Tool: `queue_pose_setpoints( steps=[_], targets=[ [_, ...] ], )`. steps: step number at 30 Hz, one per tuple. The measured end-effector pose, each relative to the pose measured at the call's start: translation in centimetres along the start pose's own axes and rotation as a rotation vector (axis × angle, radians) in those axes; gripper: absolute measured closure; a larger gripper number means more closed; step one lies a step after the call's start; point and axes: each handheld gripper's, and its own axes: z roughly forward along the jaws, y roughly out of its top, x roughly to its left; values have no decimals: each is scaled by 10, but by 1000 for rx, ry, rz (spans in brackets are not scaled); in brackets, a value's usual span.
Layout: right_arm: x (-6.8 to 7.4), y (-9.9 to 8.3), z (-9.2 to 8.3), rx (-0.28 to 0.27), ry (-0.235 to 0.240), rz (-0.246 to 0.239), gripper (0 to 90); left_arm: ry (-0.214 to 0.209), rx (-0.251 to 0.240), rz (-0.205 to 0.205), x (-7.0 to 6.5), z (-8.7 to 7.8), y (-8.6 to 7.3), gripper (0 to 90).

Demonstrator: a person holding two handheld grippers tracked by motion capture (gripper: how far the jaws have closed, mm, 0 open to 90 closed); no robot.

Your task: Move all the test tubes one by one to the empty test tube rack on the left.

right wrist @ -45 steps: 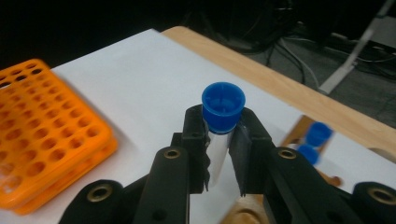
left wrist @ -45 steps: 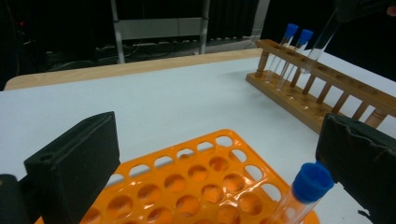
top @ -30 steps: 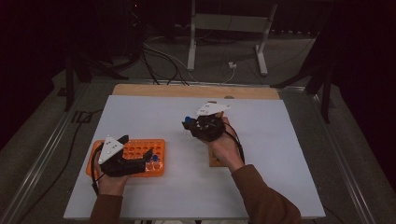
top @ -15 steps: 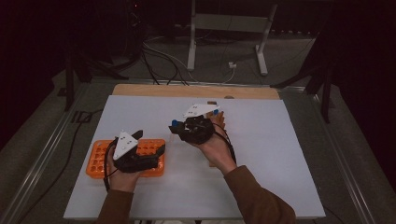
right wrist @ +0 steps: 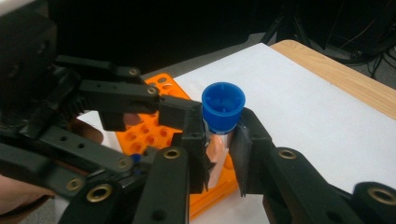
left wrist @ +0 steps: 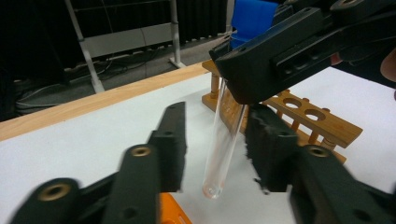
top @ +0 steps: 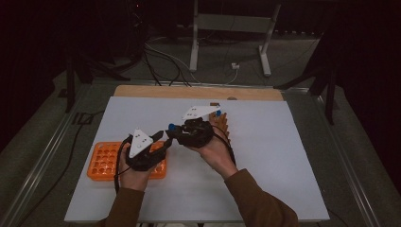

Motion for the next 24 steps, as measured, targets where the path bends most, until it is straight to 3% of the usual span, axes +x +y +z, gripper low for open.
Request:
queue_pose_setpoints(
  steps=[5,15,19,24],
  targets=[
    [1,1,0,5,6,-1,767,-12,0,13,-2,2,-1,742],
    [0,1,2,13,12,8,767,-19,-6,48,-2,2,-1,778],
    [0,2,2,12,11,4,757,-24,-8,42,-1,3,-1,784],
    [-4,0,0,9,8,8,610,-5,3,22,6,4,-2,785]
  ],
)
